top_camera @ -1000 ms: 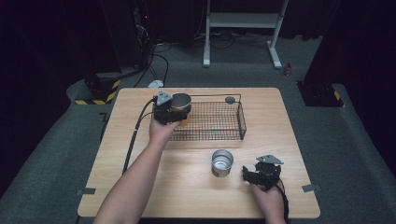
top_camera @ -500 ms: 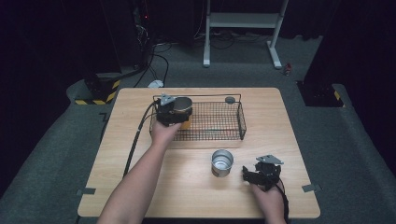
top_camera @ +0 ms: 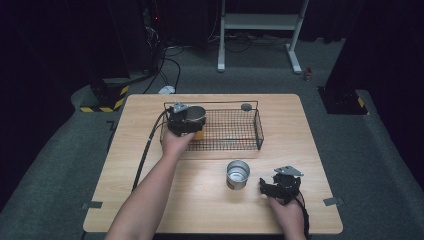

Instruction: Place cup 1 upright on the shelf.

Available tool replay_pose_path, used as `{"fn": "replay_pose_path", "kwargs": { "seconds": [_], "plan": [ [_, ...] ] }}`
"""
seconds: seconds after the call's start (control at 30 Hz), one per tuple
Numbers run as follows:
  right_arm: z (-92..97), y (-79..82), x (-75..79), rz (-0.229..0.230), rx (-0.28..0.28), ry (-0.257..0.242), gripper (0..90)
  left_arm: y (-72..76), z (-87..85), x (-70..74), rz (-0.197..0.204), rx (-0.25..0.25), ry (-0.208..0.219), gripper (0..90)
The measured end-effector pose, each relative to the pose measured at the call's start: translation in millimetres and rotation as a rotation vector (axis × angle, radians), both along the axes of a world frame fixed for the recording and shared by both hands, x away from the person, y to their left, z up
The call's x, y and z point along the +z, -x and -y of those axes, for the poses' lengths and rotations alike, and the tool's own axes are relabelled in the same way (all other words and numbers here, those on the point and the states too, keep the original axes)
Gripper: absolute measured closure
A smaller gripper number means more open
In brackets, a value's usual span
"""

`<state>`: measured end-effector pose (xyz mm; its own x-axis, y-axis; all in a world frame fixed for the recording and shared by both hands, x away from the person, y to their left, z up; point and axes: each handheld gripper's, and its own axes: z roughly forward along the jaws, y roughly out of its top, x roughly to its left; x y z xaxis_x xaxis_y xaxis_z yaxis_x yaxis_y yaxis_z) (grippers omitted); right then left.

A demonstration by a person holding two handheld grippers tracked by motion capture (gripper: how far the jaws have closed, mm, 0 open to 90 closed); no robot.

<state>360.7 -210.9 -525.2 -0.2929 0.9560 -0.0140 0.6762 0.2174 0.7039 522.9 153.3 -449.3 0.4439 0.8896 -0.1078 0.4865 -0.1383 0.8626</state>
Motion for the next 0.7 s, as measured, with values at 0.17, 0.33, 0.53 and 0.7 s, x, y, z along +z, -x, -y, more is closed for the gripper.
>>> {"fn": "replay_pose_path", "kwargs": {
  "seconds": [0.17, 0.33, 0.53, 0.7],
  "plan": [
    [0.0, 0.3, -0.1, 0.0, 0.003, 0.001, 10.4, 0.6, 0.5, -1.8, -0.009, 0.002, -0.026, 14.0],
    [0.0, 0.3, -0.1, 0.0, 0.003, 0.0, 10.4, 1.4, 1.3, -5.9, -0.026, -0.007, -0.071, 14.0],
    [0.0, 0.3, -0.1, 0.0, 0.004, 0.001, 10.4, 4.2, 4.5, -9.4, -0.027, -0.015, -0.116, 13.9],
    [0.0, 0.3, -0.1, 0.0, 0.004, 0.001, 10.4, 5.3, 7.2, -12.3, -0.035, -0.021, -0.128, 13.9]
  ]
}}
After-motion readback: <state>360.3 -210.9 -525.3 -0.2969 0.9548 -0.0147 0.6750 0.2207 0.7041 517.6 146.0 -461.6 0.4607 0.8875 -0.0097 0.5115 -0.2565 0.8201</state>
